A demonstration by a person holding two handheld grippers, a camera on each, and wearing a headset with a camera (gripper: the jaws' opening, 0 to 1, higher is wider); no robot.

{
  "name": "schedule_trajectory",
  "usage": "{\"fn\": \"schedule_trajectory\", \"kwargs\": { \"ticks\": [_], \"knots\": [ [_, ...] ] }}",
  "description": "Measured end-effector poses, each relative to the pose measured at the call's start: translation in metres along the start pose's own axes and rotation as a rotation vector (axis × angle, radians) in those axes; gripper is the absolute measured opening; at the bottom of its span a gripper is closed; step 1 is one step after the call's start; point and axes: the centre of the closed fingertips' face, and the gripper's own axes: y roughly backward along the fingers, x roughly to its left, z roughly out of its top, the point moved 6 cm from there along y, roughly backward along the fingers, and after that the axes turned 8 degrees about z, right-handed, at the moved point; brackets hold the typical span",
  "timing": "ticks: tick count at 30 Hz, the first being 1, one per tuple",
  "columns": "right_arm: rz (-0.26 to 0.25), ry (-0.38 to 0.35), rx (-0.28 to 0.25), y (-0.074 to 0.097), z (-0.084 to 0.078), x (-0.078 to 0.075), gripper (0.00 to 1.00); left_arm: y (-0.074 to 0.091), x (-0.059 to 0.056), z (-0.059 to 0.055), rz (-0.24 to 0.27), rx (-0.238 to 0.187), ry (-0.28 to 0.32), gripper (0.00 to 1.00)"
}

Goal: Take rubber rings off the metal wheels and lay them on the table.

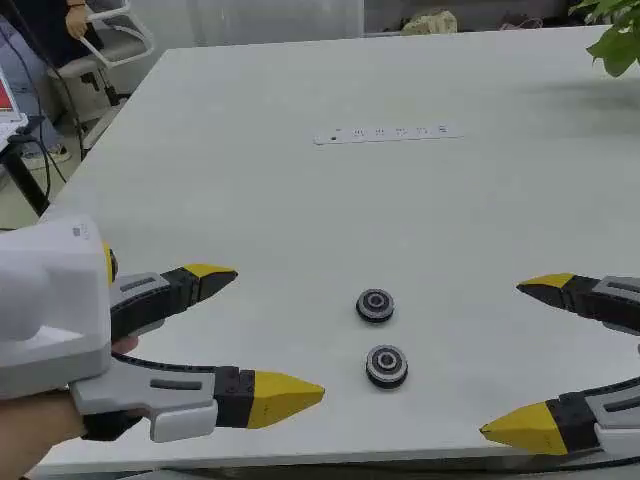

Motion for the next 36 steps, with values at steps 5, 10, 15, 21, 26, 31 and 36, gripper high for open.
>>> {"fn": "schedule_trajectory", "kwargs": {
  "ticks": [5,10,15,21,26,31,36],
  "knots": [
    [0.0,-0.014,-0.022,0.0,0.002,-0.0004,0.99,-0.0005,-0.0006,0.0005,0.0,0.003,-0.007,0.89],
    [-0.003,-0.016,-0.01,-0.0008,-0.0014,-0.0013,0.99,0.0004,0.0005,-0.0003,0.001,0.009,-0.01,0.89],
    [-0.002,-0.022,-0.011,-0.0008,-0.0025,-0.0013,0.99,0.0009,0.0025,-0.0009,0.005,0.018,-0.02,0.89],
    [-0.005,-0.021,-0.015,-0.0005,-0.0009,-0.0015,0.99,-0.001,0.0028,0.0018,0.002,0.023,-0.033,0.89],
    [-0.007,-0.022,-0.013,0.0003,-0.0015,-0.0006,0.99,-0.0031,0.0019,0.0042,-0.006,0.027,-0.044,0.89],
    [-0.012,-0.027,-0.015,0.0024,-0.0017,-0.0001,0.99,-0.0048,0.0023,0.0056,-0.012,0.03,-0.053,0.89],
    [-0.02,-0.026,-0.015,0.004,-0.002,-0.0004,0.99,-0.0059,0.002,0.0059,-0.018,0.036,-0.066,0.89]
  ]
}}
